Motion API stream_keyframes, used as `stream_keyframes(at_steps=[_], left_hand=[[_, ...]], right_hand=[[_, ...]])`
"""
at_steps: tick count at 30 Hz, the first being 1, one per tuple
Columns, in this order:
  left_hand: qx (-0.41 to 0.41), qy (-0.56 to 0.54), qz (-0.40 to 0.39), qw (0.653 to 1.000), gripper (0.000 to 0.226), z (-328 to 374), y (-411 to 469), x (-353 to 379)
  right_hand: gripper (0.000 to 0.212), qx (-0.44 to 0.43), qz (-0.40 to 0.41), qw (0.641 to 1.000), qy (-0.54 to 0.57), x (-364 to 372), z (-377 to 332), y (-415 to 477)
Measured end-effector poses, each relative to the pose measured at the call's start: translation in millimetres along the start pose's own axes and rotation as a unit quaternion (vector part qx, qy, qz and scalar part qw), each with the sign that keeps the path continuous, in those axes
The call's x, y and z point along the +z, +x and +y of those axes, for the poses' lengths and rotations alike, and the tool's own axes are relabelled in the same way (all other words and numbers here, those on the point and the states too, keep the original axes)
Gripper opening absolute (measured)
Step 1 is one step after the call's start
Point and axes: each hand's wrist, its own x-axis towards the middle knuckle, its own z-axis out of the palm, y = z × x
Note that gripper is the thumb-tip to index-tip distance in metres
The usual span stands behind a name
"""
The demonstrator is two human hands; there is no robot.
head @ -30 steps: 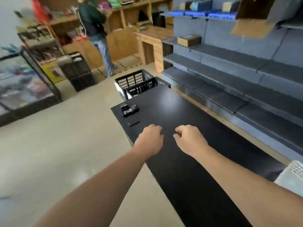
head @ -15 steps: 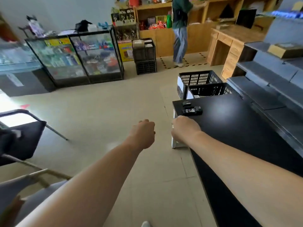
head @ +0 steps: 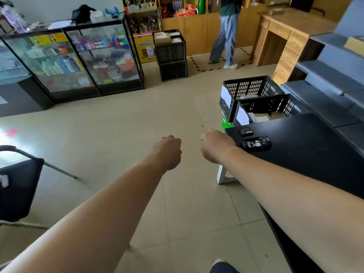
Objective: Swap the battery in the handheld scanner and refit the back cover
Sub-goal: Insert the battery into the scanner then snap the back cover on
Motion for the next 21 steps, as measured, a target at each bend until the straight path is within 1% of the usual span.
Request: stream_keyframes(at_steps=[7,11,14,16,18,19,21], left_hand=[[0.025,0.018,-0.013,0.999,0.031,-22.8,116.8,-8.8],[0.051,0.030,-0.013,0.998,0.031,-22.2,208.4,-18.6],[0.070,0.036,-0.015,0.997,0.032,-14.4,275.9,-32.6],[0.090,0.046,-0.013,0.995,0.033,-6.0,314.8,-41.3],[0.115,0.058,-0.013,0.992,0.034,5.0,349.4,-48.8],[0.129,0.063,-0.017,0.989,0.035,11.7,366.5,-51.8],[0.162,0.070,-0.030,0.984,0.036,29.8,402.8,-54.6]], right_hand=[[0.008,0.003,0.004,1.000,-0.010,-11.7,8.4,115.6],[0.022,0.016,0.002,1.000,-0.004,-14.9,38.0,194.9],[0.022,0.024,0.003,1.000,0.001,-26.8,64.5,246.7],[0.013,0.035,0.003,0.999,0.010,-36.5,81.9,274.6],[0.010,0.053,0.004,0.998,0.023,-44.8,100.0,298.7],[0.010,0.067,0.007,0.997,0.031,-47.4,110.5,308.6],[0.021,0.104,0.019,0.993,0.055,-49.7,135.0,325.1]])
